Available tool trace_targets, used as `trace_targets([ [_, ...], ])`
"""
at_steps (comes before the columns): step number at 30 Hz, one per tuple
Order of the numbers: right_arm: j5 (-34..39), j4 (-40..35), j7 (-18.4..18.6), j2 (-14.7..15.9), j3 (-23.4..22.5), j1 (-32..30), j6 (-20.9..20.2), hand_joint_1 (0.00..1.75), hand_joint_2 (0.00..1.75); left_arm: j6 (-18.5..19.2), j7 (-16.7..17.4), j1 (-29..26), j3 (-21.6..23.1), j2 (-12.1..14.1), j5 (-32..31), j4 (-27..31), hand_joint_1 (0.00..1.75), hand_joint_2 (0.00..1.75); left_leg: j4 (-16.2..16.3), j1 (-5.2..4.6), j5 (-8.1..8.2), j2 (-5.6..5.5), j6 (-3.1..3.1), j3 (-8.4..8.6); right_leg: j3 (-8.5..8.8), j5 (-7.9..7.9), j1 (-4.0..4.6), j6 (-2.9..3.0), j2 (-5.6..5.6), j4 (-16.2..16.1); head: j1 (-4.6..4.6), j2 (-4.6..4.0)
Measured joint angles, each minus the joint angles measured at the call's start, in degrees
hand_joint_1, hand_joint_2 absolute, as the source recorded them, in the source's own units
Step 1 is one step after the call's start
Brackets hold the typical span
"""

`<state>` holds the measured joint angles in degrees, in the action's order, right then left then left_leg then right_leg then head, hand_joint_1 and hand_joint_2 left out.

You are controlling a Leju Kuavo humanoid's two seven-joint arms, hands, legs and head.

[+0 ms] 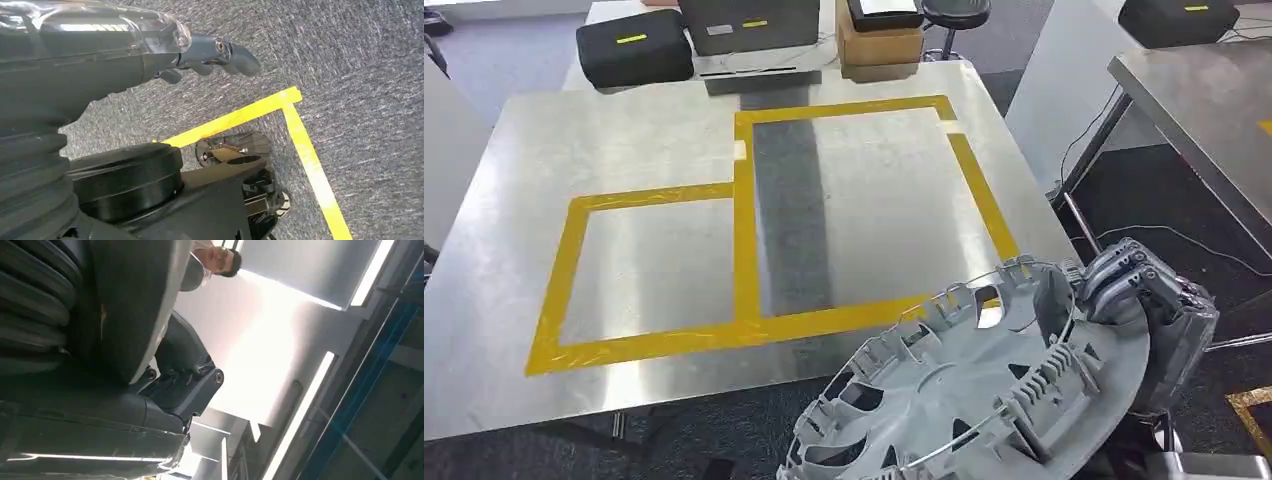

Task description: Take the parts from the cabinet and place them on the table.

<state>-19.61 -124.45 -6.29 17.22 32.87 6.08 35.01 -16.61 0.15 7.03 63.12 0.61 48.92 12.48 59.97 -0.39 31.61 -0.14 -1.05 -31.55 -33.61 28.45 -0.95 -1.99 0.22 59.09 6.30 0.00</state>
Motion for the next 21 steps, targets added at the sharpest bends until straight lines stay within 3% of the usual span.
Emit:
trace_targets([
  [11, 0.2, 0.06, 0.48, 0.13, -0.04, 0.95, -0.42, 1.75, 1.75, 0.53, 0.0, 0.04, 0.0, 0.0, -0.65, 0.0, 0.0, 1.75, -0.37, 0.04, 0.09, 0.15, 0.15, 0.15, 0.02, 0.27, 0.03, 0.4, 0.07, 0.0, -0.7, 0.0],
  [16, 6.41, 1.49, 7.99, 2.76, -0.7, 6.39, -6.46, 1.75, 1.75, 1.42, -0.94, 0.06, 0.15, -0.15, -2.52, 0.0, 0.0, 1.75, -0.38, -0.01, 0.09, 0.46, 0.15, 0.18, 0.03, 0.18, 0.0, 0.43, 0.26, -0.08, -0.73, 0.0],
  [21, 11.61, 6.64, 19.35, 8.52, -1.55, 18.04, -19.53, 1.75, 1.75, 2.49, -1.01, 0.17, 0.81, -0.89, -3.87, 0.0, 0.0, 1.75, -0.38, -0.07, 0.07, 0.76, 0.12, 0.19, 0.03, -0.04, -0.08, 0.3, 0.5, -0.18, -0.84, 0.0],
])
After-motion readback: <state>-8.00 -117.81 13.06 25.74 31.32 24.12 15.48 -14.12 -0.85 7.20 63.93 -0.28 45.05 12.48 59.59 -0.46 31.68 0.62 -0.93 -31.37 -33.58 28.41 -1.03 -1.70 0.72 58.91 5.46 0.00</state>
